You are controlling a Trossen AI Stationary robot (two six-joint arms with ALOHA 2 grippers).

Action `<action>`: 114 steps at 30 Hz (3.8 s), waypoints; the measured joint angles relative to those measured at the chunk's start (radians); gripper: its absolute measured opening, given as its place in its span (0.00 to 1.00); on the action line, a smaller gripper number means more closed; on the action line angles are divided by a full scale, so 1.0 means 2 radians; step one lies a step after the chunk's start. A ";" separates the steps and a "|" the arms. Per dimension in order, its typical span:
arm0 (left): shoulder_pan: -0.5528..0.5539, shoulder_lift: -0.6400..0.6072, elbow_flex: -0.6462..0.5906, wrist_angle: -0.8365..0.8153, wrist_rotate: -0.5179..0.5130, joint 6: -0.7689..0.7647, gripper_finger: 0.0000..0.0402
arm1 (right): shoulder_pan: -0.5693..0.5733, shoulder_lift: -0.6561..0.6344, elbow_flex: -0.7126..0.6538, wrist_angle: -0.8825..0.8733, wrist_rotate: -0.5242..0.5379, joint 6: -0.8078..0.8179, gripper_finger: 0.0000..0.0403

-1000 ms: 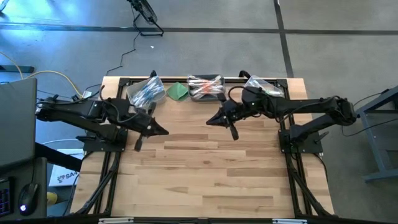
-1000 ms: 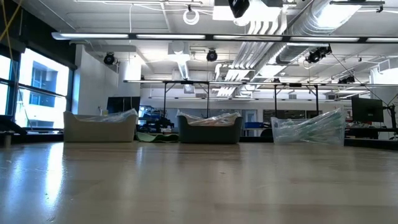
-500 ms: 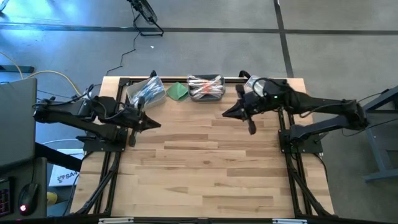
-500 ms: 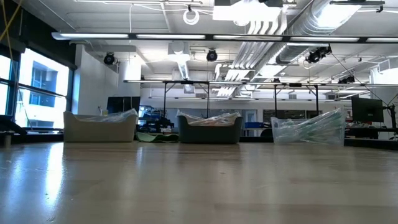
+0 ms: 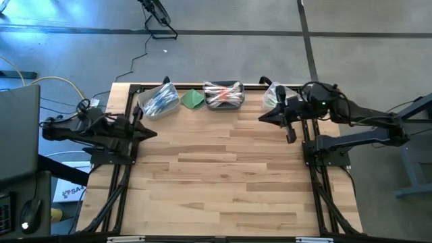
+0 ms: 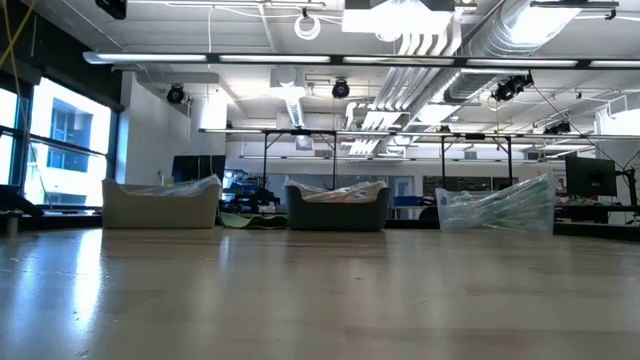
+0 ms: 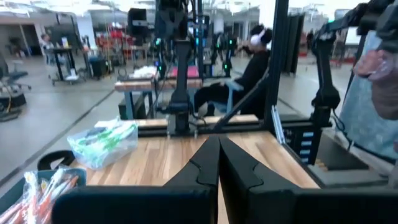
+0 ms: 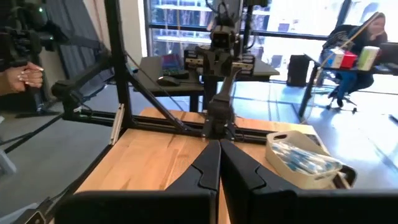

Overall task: Pick & Place Toothbrushes
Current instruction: Return to Home Position

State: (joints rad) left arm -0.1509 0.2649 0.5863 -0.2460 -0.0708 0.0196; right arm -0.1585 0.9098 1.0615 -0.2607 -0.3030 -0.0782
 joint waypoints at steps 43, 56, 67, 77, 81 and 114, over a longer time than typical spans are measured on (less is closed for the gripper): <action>0.000 -0.129 -0.161 0.044 -0.027 0.016 0.00 | 0.000 -0.224 0.000 -0.194 0.063 0.024 0.01; 0.000 -0.129 -0.227 0.092 -0.011 0.023 0.00 | 0.000 -0.224 0.000 -0.212 0.075 0.029 0.01; 0.000 -0.129 -0.284 0.145 -0.009 0.030 0.00 | 0.000 -0.224 0.000 -0.216 0.076 0.028 0.01; 0.000 -0.128 -0.286 0.138 -0.012 0.027 0.00 | 0.000 -0.235 0.000 -0.221 0.072 0.056 0.01; 0.000 -0.126 -0.286 0.138 -0.011 0.028 0.00 | 0.000 -0.267 0.000 -0.231 0.069 0.078 0.01; 0.000 -0.126 -0.288 0.137 -0.009 0.027 0.00 | 0.000 -0.444 -0.241 -0.081 0.101 0.090 0.01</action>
State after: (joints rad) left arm -0.1509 0.0132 0.0113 0.0286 -0.0887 0.0735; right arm -0.1584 0.0215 0.5792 -0.4225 -0.1014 0.1024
